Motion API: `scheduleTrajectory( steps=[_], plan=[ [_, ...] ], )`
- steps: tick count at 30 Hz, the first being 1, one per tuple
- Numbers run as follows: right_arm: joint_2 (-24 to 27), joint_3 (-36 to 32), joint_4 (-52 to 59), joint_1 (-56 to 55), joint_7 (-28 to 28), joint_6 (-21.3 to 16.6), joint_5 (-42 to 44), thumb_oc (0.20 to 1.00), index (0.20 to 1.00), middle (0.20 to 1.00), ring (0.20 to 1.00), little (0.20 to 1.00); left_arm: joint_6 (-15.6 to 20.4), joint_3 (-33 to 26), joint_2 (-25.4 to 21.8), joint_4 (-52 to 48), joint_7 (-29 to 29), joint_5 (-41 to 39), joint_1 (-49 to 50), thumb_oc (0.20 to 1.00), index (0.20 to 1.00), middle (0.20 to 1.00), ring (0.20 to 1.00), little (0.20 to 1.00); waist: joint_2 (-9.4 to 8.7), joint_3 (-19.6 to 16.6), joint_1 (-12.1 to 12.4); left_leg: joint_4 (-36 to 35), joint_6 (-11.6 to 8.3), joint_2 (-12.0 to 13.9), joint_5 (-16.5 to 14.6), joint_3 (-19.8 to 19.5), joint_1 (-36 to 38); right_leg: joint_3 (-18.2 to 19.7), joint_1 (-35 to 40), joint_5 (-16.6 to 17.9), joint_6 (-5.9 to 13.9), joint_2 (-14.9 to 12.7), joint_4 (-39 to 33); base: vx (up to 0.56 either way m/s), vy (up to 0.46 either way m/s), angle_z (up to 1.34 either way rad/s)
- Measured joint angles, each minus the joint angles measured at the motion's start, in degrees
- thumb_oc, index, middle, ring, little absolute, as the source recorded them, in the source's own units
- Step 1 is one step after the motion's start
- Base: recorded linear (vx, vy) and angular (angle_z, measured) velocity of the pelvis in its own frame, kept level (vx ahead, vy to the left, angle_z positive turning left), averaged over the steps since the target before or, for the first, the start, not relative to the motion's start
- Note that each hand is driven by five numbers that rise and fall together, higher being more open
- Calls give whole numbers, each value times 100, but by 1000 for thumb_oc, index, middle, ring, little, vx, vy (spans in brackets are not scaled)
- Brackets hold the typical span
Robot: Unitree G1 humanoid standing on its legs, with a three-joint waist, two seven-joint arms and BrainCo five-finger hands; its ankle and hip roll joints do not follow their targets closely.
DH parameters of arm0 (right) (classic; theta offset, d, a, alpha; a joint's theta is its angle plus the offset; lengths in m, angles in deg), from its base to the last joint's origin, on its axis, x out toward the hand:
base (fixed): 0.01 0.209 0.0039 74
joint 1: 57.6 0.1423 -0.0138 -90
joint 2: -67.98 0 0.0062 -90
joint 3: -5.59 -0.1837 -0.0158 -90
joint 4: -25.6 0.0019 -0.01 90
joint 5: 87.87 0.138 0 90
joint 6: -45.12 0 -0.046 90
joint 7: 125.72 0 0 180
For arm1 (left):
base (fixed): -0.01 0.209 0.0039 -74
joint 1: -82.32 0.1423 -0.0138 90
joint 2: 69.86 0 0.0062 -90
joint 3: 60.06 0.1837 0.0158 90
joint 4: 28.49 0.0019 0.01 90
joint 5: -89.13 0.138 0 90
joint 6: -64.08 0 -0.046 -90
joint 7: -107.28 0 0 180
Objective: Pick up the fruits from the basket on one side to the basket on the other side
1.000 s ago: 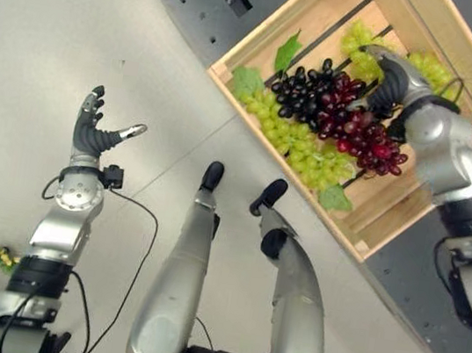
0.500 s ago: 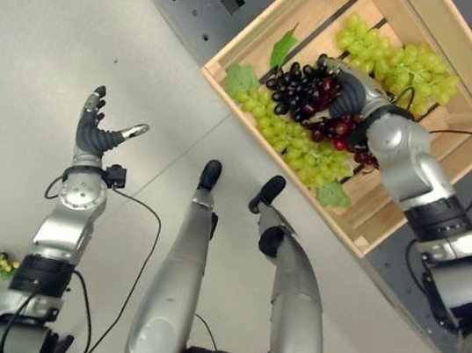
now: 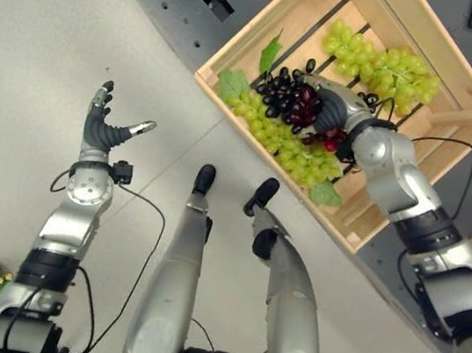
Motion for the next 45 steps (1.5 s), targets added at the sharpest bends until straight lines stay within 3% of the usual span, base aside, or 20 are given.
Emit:
scheduleTrajectory(
  steps=[1, 2, 3, 4, 9, 24, 30, 38, 43, 45],
  plan=[
    [18, -2, 11, 1, -32, -3, -19, 1000, 1000, 1000, 1000, 1000, 0, 0, 0, 0, 0, 1, -1, 1000, 1000, 1000, 1000, 1000, 0, 0, 0, -3, 0, 0, 0, 0, 0, 0, 0, 7, -12, 1, -2, 0, 0, 0],
    [96, 6, 19, 8, -100, -28, -112, 473, 473, 473, 473, 473, -1, 0, 0, -3, 8, 8, -1, 1000, 1000, 1000, 1000, 1000, 0, 0, 8, -3, 1, 0, 0, -1, 2, 1, 10, 10, -17, 0, -3, 5, 4, 4],
    [184, 9, 23, 10, -140, -67, -133, 275, 275, 275, 275, 275, -1, -1, -1, -10, 10, 18, -1, 1000, 1000, 1000, 1000, 1000, 0, 0, 11, -3, 2, 0, 1, -3, 3, 5, 17, 10, -17, 0, -4, 6, 3, 6],
    [262, 9, 22, 10, -170, -89, -168, 200, 200, 200, 200, 200, -1, -1, -1, -10, 12, 61, -1, 1000, 1000, 1000, 1000, 1000, 0, 0, 10, -3, 5, 0, 3, -4, 5, 13, 27, 10, -17, 1, -5, 7, -4, 10],
    [610, -2, 32, 130, -195, -111, -191, 200, 200, 200, 200, 200, -2, -3, -8, -15, 34, 194, 11, 1000, 1000, 1000, 1000, 1000, -2, -1, 20, 0, 38, -10, 24, 10, 15, 146, 64, 13, -4, 15, -8, 8, 3, 7],
    [577, -186, 101, -293, -227, -92, -153, 200, 200, 200, 200, 200, -2, -3, 9, -95, 47, 196, 30, 1000, 1000, 1000, 1000, 1000, -6, -4, -30, 2, 60, -19, 32, 40, -73, 221, -32, 54, 49, 26, -42, 2, 4, -2],
    [335, -648, 101, -629, 77, -88, 658, 200, 200, 200, 200, 200, -2, -4, -3, -122, 46, 194, 47, 1000, 1000, 1000, 1000, 1000, -6, -4, -14, 25, 62, -27, 31, 42, -54, 264, -17, 55, 48, 24, -10, 0, 0, 0],
    [337, -692, 101, -642, 434, -95, 1484, 200, 200, 200, 200, 200, 3, -18, -13, -126, 46, 169, 127, 1000, 1000, 1000, 1000, 1000, -6, -4, -15, 111, 69, -17, 30, 66, 3, 299, 56, 63, 96, 35, 5, 0, 0, 0],
    [433, -934, 148, -639, 604, -161, 2437, 200, 200, 200, 200, 200, 29, -83, -105, -137, 70, 166, 400, 1000, 1000, 1000, 1000, 1000, -6, -4, -12, 57, 78, -1, 33, 132, 185, 327, 212, 73, 113, 36, -22, -35, 8, -2],
    [718, -1115, 214, -713, 680, -249, 2975, 200, 200, 200, 200, 200, 106, -251, -112, -150, 126, 163, 561, 1000, 1000, 1000, 1000, 1000, -6, -3, -10, -58, 109, -7, 49, 154, 331, 339, 317, 87, 128, 18, -60, 40, -7, -1]
  ],
)
